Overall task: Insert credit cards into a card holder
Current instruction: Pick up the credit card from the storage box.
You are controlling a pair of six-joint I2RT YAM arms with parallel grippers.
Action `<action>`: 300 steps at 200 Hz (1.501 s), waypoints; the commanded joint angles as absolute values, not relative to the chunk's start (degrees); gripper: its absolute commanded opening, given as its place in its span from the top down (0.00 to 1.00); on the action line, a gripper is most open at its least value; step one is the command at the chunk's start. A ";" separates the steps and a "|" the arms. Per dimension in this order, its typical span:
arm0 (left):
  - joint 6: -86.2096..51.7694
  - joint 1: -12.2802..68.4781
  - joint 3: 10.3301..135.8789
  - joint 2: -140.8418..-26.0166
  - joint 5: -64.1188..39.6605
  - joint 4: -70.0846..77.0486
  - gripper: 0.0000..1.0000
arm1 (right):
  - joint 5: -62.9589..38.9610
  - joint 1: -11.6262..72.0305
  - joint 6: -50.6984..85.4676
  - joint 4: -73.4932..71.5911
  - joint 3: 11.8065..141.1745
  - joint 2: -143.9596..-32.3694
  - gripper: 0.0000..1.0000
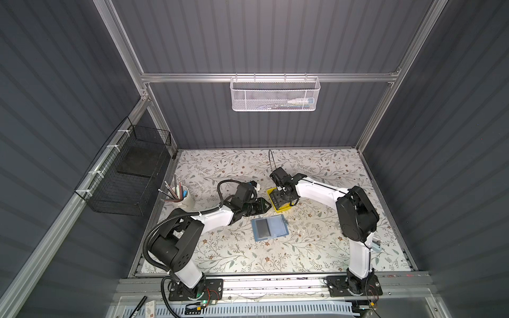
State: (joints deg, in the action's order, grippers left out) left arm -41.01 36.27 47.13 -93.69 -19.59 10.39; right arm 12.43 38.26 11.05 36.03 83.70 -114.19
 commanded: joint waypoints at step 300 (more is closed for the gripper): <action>-41.66 36.10 45.96 -93.14 -21.17 12.48 0.67 | 20.46 40.69 6.87 38.40 84.51 -111.49 0.37</action>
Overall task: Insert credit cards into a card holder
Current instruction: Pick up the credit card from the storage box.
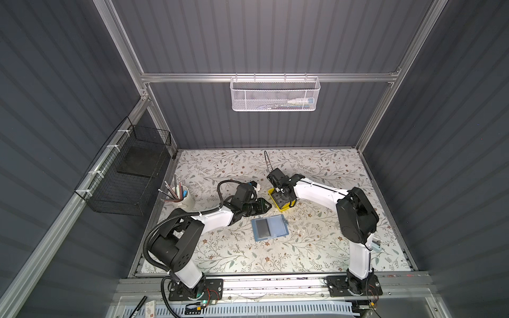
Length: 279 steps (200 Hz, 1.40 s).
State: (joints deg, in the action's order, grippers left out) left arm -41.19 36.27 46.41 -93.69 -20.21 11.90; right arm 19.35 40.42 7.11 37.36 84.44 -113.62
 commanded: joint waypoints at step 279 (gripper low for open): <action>-41.09 37.18 47.13 -93.34 -21.65 12.59 0.68 | -0.95 36.32 21.08 26.88 68.09 -95.98 0.64</action>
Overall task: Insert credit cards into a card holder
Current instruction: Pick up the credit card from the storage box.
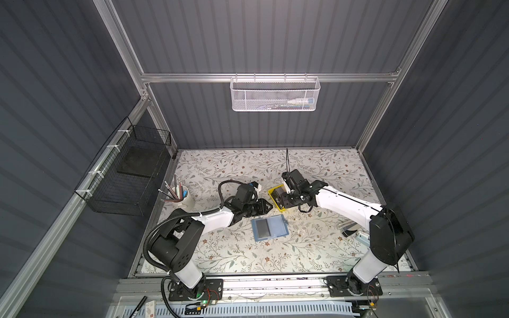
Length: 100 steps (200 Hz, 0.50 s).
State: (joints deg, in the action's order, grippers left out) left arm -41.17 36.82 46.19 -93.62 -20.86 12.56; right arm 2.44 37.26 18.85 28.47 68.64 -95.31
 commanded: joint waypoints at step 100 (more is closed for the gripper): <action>-38.76 37.55 59.30 -104.08 -19.29 5.63 0.65 | 1.86 35.95 20.21 29.14 71.21 -101.22 0.65</action>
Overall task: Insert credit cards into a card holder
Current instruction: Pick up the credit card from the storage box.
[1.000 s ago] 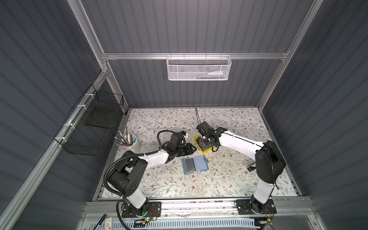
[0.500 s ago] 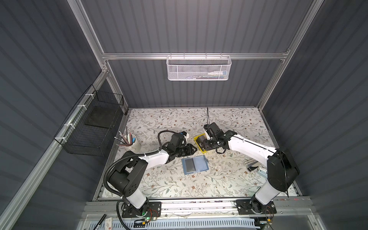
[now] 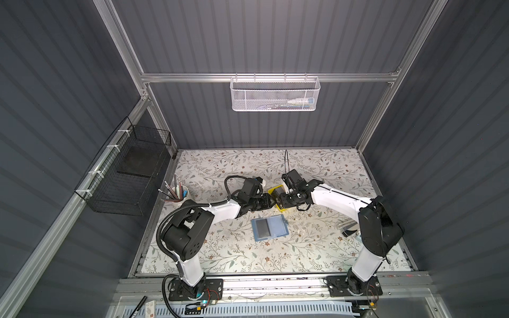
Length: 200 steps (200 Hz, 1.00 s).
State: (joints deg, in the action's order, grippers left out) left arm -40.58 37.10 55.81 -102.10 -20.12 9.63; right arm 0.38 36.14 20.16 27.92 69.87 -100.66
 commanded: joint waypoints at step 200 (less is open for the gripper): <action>-39.07 38.23 63.13 -109.46 -19.32 3.69 0.65 | -0.82 35.68 20.29 28.04 72.34 -104.05 0.81</action>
